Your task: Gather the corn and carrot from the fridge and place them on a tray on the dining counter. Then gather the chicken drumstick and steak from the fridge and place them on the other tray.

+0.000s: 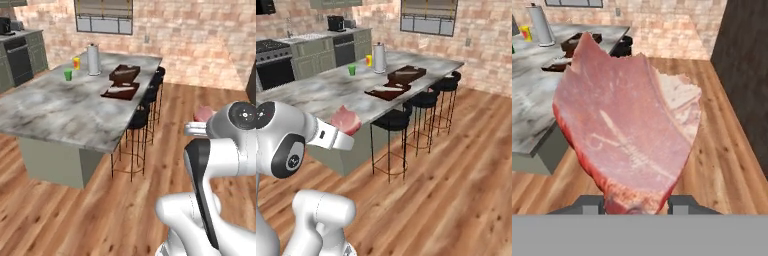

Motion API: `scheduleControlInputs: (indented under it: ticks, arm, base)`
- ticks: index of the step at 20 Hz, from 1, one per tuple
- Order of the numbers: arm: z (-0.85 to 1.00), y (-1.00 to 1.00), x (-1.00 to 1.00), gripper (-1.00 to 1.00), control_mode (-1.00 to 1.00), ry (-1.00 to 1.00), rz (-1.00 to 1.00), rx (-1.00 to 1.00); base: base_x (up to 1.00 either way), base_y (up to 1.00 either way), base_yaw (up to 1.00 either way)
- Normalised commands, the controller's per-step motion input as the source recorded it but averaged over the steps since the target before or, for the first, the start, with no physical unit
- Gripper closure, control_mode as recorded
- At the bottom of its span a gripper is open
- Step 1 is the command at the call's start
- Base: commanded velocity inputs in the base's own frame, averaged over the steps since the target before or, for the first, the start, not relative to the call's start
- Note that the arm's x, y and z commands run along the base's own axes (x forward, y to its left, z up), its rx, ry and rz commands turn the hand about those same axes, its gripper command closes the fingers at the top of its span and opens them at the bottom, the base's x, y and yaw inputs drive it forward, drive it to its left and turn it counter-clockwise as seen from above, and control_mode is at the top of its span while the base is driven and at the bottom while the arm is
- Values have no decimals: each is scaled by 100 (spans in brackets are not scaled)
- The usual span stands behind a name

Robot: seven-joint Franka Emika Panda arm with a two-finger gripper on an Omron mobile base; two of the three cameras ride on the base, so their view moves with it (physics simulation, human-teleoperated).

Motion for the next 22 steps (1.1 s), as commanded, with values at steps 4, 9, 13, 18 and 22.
scheduleControlInputs:
  ticks: [4, 9, 13, 18, 22]
  arm:
    - [0, 0, 0, 100, 100, 0, 0, 0]
    - [0, 0, 0, 100, 100, 0, 0, 0]
    - [0, 0, 0, 100, 100, 0, 0, 0]
    - [0, 0, 0, 100, 100, 0, 0, 0]
    - [0, 0, 0, 100, 100, 0, 0, 0]
  base:
    - [60, -100, 55]
    - [51, -100, 55]
    - [18, -100, 56]
    - [-2, -100, 56]
    - [-29, -100, 58]
